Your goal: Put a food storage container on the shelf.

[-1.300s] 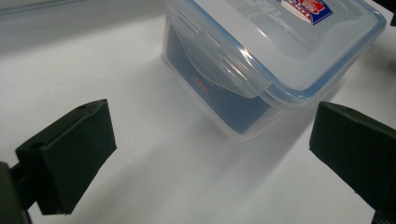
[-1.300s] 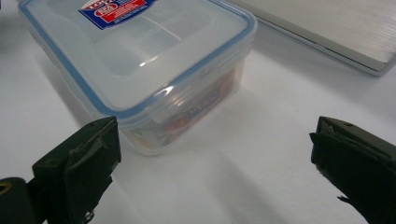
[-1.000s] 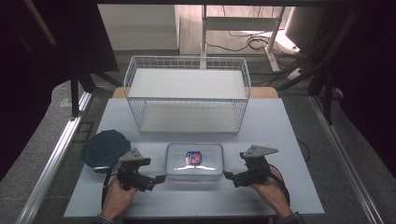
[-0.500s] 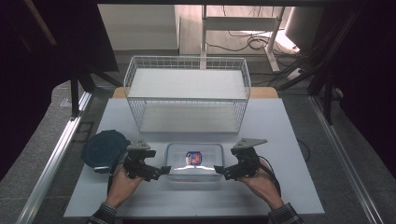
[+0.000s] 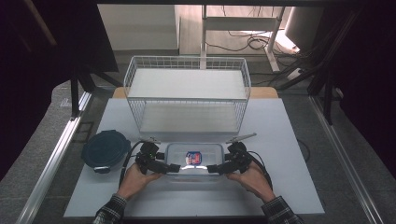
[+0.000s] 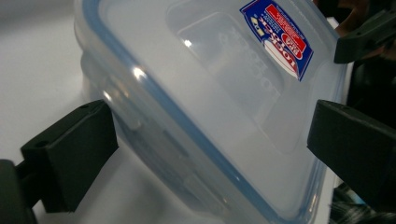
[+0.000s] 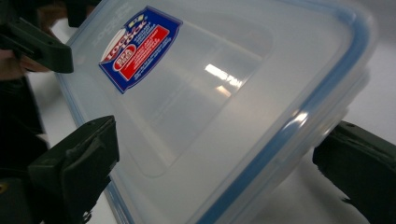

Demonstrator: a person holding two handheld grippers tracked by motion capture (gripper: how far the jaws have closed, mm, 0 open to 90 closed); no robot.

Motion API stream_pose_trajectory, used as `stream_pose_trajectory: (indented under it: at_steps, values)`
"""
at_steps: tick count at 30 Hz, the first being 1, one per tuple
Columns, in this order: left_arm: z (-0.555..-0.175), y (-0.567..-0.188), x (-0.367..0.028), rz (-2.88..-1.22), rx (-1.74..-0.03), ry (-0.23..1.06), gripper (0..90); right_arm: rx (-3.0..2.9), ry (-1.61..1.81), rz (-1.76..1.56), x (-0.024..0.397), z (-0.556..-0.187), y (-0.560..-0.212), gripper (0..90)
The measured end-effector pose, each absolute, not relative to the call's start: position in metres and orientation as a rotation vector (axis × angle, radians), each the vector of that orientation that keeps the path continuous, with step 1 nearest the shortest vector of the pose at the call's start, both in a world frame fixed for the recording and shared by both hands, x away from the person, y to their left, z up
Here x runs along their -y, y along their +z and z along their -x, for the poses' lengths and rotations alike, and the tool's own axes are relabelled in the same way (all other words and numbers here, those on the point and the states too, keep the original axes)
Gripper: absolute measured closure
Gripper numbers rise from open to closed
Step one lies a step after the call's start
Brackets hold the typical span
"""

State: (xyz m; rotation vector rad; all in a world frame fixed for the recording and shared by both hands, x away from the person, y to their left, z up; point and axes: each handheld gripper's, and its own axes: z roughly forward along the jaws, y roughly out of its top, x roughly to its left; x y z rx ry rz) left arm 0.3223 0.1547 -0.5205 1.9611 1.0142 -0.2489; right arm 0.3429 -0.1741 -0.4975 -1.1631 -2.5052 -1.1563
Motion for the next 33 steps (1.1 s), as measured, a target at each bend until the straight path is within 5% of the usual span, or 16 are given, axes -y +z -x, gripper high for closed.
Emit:
stream_pose_trajectory:
  at_steps: [16,33]
  values:
    - [-0.281,-0.511,-0.182,-1.844,-1.033,-0.279,47.0,2.451,-1.194,1.149,0.203,-0.314,-0.481,45.5]
    - [-0.287,-0.509,-0.185,-1.733,-1.04,-0.211,52.2,2.363,-1.347,1.208,0.212,-0.318,-0.478,52.1]
